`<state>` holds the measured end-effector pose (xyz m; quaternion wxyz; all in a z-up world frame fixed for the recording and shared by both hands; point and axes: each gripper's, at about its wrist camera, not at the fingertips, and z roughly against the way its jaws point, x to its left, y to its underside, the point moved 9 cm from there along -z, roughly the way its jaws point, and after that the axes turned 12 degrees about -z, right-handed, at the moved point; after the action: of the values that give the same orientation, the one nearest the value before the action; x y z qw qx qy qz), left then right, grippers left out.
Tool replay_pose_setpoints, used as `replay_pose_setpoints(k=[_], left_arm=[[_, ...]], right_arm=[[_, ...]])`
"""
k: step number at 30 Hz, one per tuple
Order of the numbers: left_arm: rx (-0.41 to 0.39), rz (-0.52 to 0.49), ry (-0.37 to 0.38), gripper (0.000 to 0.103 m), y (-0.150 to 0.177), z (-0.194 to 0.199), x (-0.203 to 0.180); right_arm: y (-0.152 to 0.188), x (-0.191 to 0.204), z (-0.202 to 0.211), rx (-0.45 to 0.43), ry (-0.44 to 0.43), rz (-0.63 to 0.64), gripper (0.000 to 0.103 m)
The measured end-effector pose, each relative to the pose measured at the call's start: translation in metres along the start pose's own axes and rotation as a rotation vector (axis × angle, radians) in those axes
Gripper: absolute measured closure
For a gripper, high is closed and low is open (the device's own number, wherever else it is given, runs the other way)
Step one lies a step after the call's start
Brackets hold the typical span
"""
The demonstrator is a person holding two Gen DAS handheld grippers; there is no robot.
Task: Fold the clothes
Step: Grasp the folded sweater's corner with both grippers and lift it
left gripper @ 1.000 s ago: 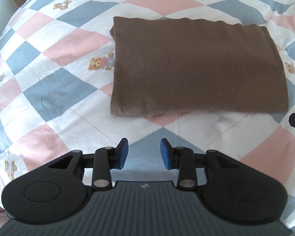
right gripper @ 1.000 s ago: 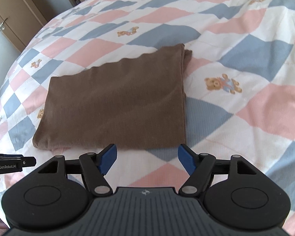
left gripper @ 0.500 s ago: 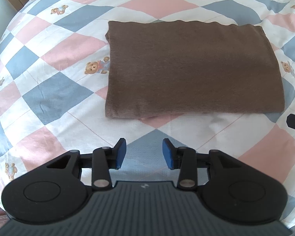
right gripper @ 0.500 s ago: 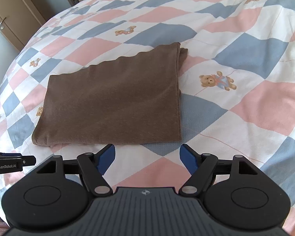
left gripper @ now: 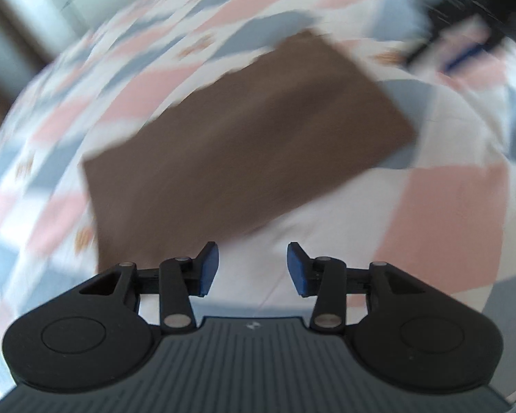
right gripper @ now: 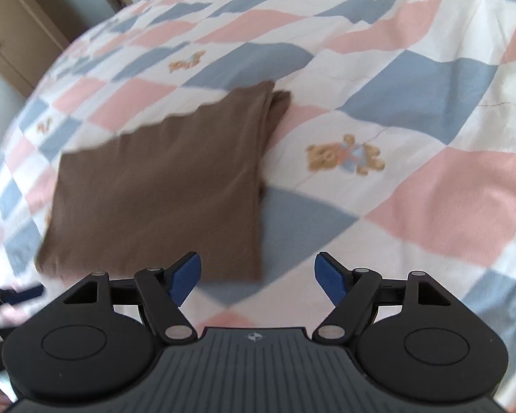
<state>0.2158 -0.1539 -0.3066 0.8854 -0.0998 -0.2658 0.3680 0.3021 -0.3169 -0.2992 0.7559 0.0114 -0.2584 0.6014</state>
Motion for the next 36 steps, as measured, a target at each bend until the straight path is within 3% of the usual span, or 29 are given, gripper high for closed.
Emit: replay_pose_setpoints(k=[5,13,21,29,30,33,34,36], left_arm=[[-0.148,-0.263,-0.039,0.06,-0.042,-0.006,-0.054],[-0.215,-0.441,-0.077,0.06,-0.081,-0.046,-0.103],[-0.253,-0.51,-0.131,0.059,-0.088,-0.064,-0.111],[-0.28,-0.489,-0.151,0.06,-0.088,-0.07,-0.111],[-0.285,-0.484,-0.15,0.062,-0.088,-0.07,-0.111],[-0.301,-0.447,-0.127,0.084,-0.086,-0.067,-0.11],[-0.312,-0.432,-0.126,0.092,-0.086,-0.064,-0.108],[-0.338,-0.398,-0.121,0.096,-0.086,-0.057,-0.103]], right_arm=[[-0.046,-0.022,-0.016,0.071,-0.133,-0.122,0.028],[-0.101,-0.032,-0.049,0.167,-0.3,-0.259,0.037],[-0.125,-0.029,-0.094,0.245,-0.373,-0.281,0.038],[-0.141,-0.019,-0.139,0.298,-0.424,-0.289,0.038],[-0.141,-0.017,-0.144,0.304,-0.423,-0.284,0.039],[-0.143,-0.012,-0.152,0.31,-0.427,-0.263,0.043],[-0.142,-0.011,-0.153,0.309,-0.426,-0.252,0.057],[-0.14,-0.01,-0.154,0.309,-0.431,-0.238,0.072]])
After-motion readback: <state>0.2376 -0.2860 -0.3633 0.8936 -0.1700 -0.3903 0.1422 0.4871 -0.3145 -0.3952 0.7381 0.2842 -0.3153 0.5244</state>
